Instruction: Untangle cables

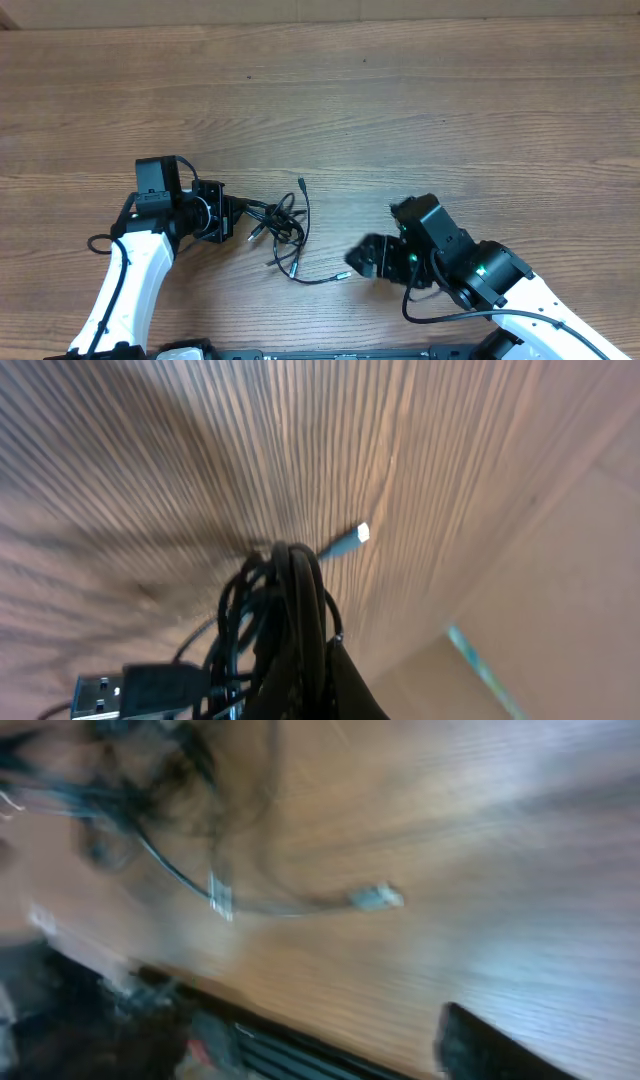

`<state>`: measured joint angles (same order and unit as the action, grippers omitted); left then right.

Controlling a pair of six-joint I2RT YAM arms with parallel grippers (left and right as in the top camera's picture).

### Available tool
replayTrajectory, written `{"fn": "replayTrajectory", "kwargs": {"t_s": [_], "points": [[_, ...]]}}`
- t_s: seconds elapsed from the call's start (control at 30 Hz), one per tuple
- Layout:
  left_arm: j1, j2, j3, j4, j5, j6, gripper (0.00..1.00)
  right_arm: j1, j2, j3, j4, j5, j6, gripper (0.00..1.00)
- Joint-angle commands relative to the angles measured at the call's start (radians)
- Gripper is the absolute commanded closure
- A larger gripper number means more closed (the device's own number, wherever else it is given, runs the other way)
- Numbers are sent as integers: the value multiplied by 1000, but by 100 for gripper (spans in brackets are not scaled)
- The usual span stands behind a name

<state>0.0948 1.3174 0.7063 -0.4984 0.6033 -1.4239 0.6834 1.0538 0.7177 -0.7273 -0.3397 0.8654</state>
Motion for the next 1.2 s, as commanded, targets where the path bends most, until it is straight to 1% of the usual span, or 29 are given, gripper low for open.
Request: {"fn": "replayTrajectory", "kwargs": {"t_s": [0.0, 0.03, 0.07, 0.1, 0.17, 0.2, 0.27, 0.3, 0.33, 0.4, 0.47, 0.53, 0.57, 0.63, 0.67, 0.73, 0.8, 0.87, 0.93, 1.0, 1.07, 1.17], "points": [[-32, -16, 16, 0, 151, -12, 96, 8, -3, 2, 66, -13, 170, 12], [-41, -16, 16, -1, 161, -12, 96, 8, 3, 2, 89, -13, 246, 13], [-50, -16, 16, -5, 158, -12, 96, 8, 11, 2, 106, -13, 295, 17], [-61, -16, 16, -14, 145, -13, 96, 10, 25, 2, 135, -14, 359, 24], [-79, -16, 16, -32, 114, -21, 96, 26, 59, 2, 195, -17, 443, 34], [-90, -16, 16, -42, 97, -31, 95, 36, 80, 2, 232, -26, 475, 38], [-107, -16, 16, -59, 76, -72, 95, 74, 146, 2, 353, -64, 500, 41], [-109, -16, 16, -59, 74, -78, 96, 89, 173, 2, 393, -75, 505, 42], [-111, -16, 16, -58, 74, -77, 96, 104, 200, 2, 417, -83, 527, 43], [-111, -16, 16, -59, 74, -77, 95, 132, 252, 2, 424, -86, 601, 48], [-111, -16, 16, -59, 74, -77, 95, 151, 298, 2, 427, -85, 640, 55], [-111, -16, 16, -58, 74, -77, 96, 164, 338, 2, 441, -107, 666, 67], [-111, -16, 16, -58, 73, -76, 95, 169, 355, 2, 458, -132, 673, 71], [-111, -16, 16, -58, 68, -76, 96, 174, 378, 2, 492, -168, 673, 75], [-111, -16, 16, -58, 68, -72, 96, 175, 383, 2, 504, -171, 672, 78], [-113, -16, 16, -59, 70, -55, 95, 175, 384, 2, 526, -170, 671, 87], [-121, -16, 16, -60, 70, -31, 95, 175, 384, 2, 594, -172, 639, 96], [-139, -16, 16, -64, 67, -14, 95, 176, 384, 2, 713, -193, 548, 96], [-167, -16, 16, -66, 53, -22, 96, 181, 384, 2, 873, -259, 430, 96], [-208, -16, 16, -65, 18, -68, 95, 187, 384, 2, 1004, -331, 357, 96], [-250, -16, 16, -57, -28, -135, 94, 188, 384, 2, 1068, -389, 305, 96], [-281, -16, 16, -6, -131, -209, 89, 188, 384, 2, 1061, -485, 197, 96]]}}
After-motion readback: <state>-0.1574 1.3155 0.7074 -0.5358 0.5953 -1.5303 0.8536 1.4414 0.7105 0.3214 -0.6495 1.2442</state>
